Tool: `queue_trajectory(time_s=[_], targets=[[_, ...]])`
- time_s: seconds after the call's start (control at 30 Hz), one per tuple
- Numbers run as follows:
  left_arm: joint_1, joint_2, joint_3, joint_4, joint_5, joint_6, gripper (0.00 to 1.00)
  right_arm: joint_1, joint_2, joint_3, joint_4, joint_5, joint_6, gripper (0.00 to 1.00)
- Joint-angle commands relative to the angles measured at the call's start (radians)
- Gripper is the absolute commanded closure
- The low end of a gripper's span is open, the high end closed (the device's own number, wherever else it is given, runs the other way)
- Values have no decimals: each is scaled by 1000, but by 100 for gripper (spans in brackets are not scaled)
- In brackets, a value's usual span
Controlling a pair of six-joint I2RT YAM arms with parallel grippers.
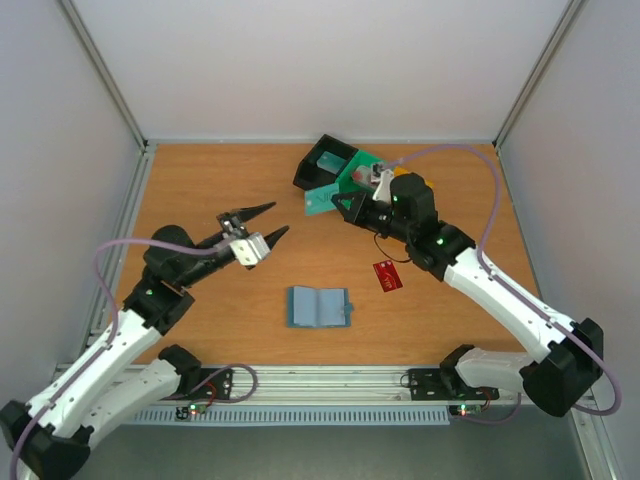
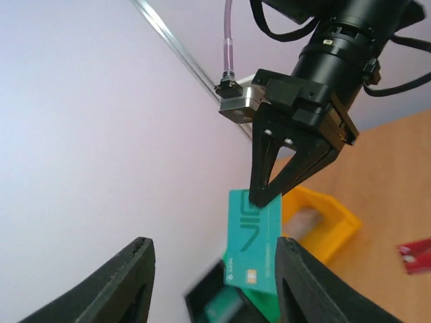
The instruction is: Take the credit cards out of the card holder
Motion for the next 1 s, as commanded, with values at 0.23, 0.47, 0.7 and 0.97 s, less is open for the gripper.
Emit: queue_trajectory(time_s=[0.23, 0.47, 0.7, 0.97], targets=[[-216, 301, -10, 456, -187, 857, 34, 153, -58, -45, 365, 412, 326, 99], [-216, 339, -31, 573, -220, 993, 31, 186, -82, -67, 402, 439, 315, 99], [-194, 367, 2, 568, -255, 1089, 37, 196, -86, -68, 408, 425, 322, 99], [-127, 382, 65, 500, -250, 1082, 38, 217, -89, -74, 421, 412, 314, 99]])
